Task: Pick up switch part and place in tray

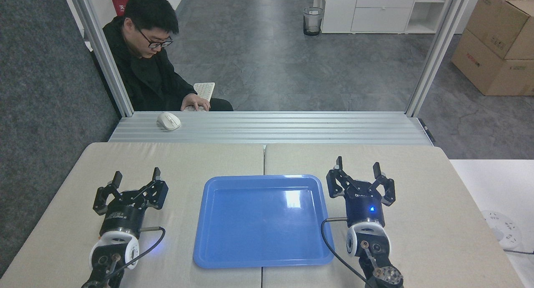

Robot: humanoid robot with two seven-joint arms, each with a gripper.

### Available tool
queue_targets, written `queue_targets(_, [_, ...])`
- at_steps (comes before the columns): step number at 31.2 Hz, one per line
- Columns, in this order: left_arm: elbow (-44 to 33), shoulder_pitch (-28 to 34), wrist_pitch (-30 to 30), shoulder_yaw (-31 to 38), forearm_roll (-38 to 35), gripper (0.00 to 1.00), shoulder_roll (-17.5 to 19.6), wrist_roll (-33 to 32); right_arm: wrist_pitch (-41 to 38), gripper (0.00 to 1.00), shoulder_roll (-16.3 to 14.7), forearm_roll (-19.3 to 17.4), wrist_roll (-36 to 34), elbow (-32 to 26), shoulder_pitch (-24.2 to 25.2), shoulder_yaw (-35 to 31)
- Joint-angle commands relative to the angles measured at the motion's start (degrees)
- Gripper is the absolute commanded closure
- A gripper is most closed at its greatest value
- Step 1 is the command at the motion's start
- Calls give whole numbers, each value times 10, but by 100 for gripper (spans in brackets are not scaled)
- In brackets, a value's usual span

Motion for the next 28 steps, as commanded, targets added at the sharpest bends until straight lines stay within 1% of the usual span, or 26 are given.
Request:
queue_targets(1, [3, 7, -1, 6, 0, 1, 0, 0, 0, 0, 0, 0, -1, 1, 0, 0])
queue_targets(8, [43, 20, -5, 44, -2, 1, 4, 3, 0, 0, 0, 0, -1, 0, 0, 0])
queue_targets(11, [46, 35, -22, 66, -1, 1, 14, 10, 0, 0, 0, 0, -1, 1, 0, 0])
queue_targets(17, [48, 57, -51, 103, -2, 1, 15, 27, 0, 0, 0, 0, -1, 1, 0, 0])
queue_targets(24, [50, 80, -57, 110, -2, 1, 23, 31, 0, 0, 0, 0, -1, 0, 0, 0])
queue_targets(28, [59, 83, -60, 113, -5, 1, 24, 51, 0, 0, 0, 0, -1, 1, 0, 0])
